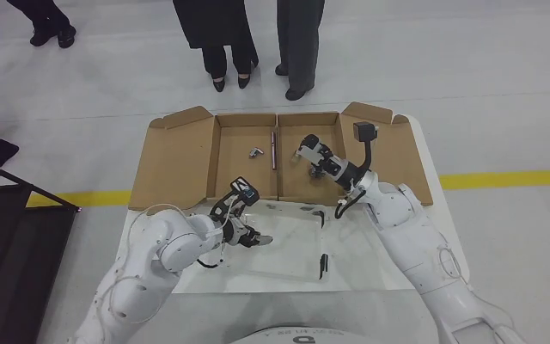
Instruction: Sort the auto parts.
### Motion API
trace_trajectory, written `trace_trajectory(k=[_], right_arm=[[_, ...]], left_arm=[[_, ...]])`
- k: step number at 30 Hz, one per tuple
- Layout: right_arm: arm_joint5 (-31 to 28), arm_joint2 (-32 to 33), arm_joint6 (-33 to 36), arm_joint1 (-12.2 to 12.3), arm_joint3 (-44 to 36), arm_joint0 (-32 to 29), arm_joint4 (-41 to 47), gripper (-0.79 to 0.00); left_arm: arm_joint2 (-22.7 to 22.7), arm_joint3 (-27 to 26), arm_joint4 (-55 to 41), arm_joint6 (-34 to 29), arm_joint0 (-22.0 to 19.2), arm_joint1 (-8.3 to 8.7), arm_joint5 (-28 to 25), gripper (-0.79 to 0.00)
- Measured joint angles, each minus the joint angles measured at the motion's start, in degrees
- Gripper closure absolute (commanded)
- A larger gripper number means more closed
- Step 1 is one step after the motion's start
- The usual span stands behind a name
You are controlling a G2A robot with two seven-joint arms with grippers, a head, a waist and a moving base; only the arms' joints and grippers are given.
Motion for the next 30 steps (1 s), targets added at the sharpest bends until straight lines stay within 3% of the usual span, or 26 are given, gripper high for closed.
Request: trace_trajectory(k=[20,30], right_arm=[[0.0,0.0,0.0,0.0,0.0,0.0,0.0,-0.785],[0.0,0.0,0.0,0.0,0.0,0.0,0.0,-0.785]], left_arm=[[9.15,9.2,2.58,-0.9,-7.42,-2.23,5.87,-0.742],[10.27,9.68,4.73,-0.13,-7.72,-2.72,10.23,-0.736]])
